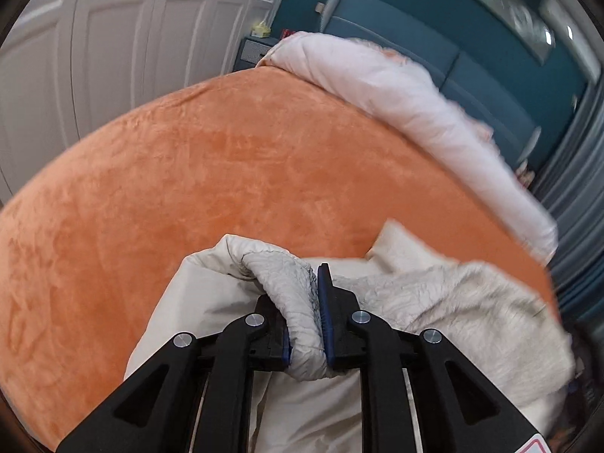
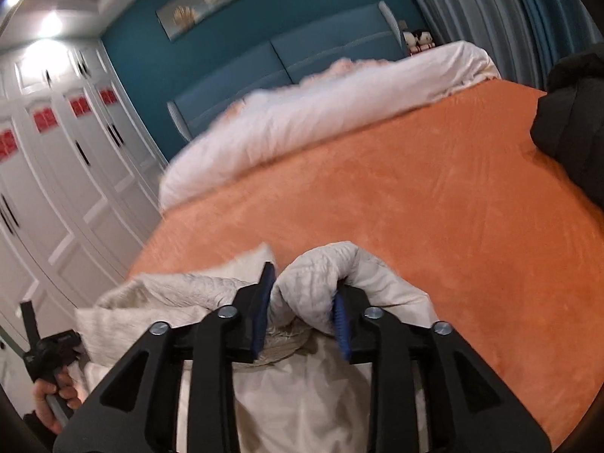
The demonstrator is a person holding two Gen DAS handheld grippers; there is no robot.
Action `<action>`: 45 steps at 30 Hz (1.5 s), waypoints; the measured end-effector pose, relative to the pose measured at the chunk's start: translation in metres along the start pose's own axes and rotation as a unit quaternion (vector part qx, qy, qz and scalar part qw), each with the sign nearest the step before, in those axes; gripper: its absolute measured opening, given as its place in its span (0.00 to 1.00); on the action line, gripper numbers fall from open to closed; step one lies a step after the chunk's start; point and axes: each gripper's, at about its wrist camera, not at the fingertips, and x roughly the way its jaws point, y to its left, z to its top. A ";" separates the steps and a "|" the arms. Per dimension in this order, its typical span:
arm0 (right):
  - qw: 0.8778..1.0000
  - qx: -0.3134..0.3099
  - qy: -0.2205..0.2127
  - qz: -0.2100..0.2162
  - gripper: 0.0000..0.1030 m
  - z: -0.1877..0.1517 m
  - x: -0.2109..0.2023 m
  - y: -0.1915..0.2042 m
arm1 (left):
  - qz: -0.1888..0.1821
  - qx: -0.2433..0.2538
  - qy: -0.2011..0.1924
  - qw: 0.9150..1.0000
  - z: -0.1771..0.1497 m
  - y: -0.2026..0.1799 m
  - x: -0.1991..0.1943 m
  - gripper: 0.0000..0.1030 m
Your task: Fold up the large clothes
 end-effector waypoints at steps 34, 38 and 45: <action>0.986 -0.089 0.092 -0.108 0.23 -0.052 0.005 -0.026 | 0.020 0.136 -0.073 0.988 -0.070 -0.022 -0.022 0.73; 0.992 -0.086 0.069 -0.065 0.23 -0.030 0.014 0.008 | 0.027 0.111 -0.077 0.990 -0.029 -0.024 -0.010 0.73; 0.983 -0.096 0.122 -0.094 0.20 -0.026 0.098 0.008 | 0.074 0.079 -0.019 0.994 -0.013 -0.006 0.064 0.73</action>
